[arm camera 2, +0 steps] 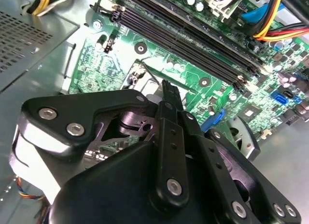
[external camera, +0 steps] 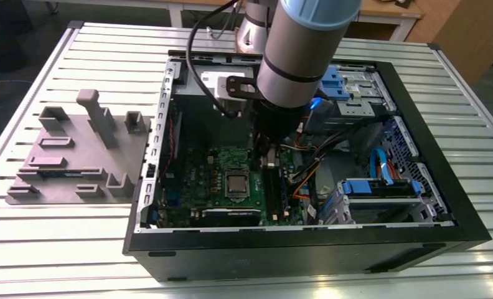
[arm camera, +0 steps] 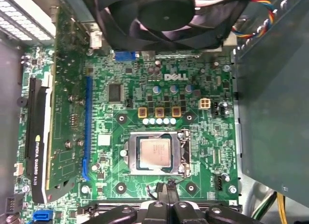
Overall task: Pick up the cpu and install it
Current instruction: 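Install the first cpu locking lever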
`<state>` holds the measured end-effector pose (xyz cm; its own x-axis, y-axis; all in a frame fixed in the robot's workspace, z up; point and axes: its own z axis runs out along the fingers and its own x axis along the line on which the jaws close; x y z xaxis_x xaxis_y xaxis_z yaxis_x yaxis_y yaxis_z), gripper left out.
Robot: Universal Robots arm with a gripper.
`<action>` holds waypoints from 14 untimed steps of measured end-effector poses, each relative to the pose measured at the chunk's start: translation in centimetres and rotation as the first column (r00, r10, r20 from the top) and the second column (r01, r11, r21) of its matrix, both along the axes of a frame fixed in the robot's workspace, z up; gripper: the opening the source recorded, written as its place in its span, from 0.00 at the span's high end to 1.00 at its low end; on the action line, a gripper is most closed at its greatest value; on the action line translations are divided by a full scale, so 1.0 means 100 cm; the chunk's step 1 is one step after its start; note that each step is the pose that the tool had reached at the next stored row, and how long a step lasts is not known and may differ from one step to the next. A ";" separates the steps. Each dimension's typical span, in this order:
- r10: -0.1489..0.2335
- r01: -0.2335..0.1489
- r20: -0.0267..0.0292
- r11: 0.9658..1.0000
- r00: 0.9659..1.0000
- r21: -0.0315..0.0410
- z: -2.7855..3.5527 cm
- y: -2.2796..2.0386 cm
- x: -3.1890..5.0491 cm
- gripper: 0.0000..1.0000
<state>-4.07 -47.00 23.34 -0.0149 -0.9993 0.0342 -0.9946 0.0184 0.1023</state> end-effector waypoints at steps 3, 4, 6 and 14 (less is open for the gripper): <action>0.006 -0.006 0.000 1.000 1.000 0.000 -0.0008 -0.0018 -0.0001 0.90; 0.006 -0.006 0.000 1.000 1.000 0.000 -0.0016 -0.0019 -0.0002 0.90; 0.007 -0.007 0.000 1.000 1.000 -0.003 -0.0026 -0.0021 -0.0004 0.90; 0.012 -0.012 0.000 0.999 1.000 -0.034 -0.0049 -0.0041 -0.0012 0.90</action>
<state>-4.19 -47.41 22.85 -0.0034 -0.9977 0.0677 -0.9947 0.0103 0.1019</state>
